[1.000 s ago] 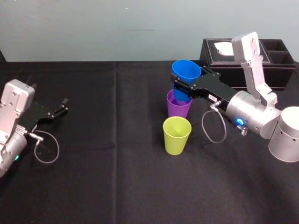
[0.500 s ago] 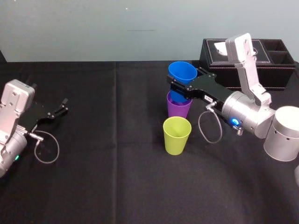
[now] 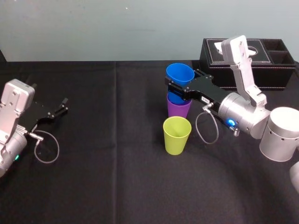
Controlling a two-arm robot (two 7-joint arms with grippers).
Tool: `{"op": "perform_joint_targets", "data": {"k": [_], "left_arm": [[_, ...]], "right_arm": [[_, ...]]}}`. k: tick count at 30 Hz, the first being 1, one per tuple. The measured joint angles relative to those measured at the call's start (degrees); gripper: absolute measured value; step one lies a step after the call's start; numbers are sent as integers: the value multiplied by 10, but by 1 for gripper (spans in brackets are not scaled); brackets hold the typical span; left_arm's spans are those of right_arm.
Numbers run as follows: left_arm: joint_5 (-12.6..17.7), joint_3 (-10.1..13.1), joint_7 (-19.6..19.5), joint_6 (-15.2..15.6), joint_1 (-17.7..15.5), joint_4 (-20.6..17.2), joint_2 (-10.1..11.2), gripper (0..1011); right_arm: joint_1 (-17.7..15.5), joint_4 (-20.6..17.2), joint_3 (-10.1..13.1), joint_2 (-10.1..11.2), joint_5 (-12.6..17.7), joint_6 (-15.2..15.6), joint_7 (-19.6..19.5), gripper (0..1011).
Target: Stack the three plastic cups sequentially using one hand.
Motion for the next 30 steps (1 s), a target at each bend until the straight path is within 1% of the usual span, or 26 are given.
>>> {"op": "perform_joint_targets", "data": {"k": [30], "left_arm": [[0,0,0,0,0,0,0,1011]], "right_arm": [[0,31,0,-7,-9,-10,10,744]]}}
